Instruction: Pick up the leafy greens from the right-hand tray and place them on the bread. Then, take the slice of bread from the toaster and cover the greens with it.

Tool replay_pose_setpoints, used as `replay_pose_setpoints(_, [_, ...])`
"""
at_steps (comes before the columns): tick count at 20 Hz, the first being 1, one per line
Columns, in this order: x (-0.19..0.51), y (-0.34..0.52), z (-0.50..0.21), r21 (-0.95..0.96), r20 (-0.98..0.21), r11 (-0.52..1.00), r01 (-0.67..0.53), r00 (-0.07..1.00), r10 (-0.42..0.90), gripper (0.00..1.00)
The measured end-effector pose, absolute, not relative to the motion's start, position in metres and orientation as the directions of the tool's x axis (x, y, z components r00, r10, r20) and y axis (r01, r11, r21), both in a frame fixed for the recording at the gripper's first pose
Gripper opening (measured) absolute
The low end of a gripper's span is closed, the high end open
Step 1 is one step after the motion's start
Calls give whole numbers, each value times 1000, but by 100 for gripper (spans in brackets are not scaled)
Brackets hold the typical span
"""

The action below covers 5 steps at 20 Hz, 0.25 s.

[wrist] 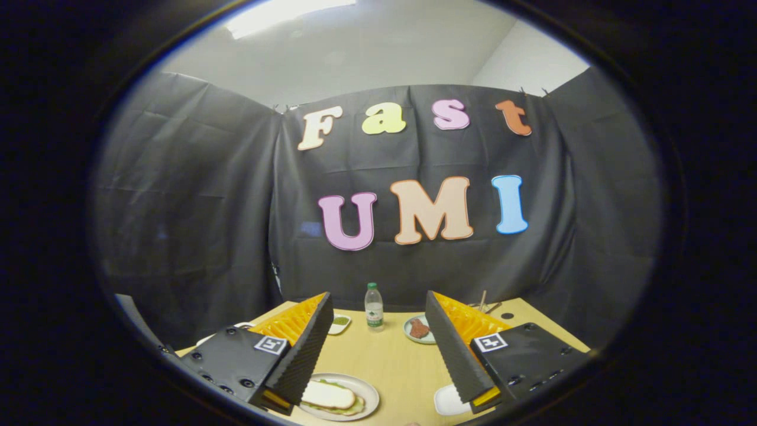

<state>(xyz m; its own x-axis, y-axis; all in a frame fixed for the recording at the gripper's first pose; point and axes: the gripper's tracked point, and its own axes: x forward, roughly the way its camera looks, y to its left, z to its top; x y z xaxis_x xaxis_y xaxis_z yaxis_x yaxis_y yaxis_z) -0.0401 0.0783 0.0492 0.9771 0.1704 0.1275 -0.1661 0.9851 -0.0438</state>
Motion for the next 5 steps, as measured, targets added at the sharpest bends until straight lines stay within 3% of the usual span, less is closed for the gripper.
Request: replay_pose_setpoints(5, [-34,39,46,-27,111,988,-151,982,153,98])
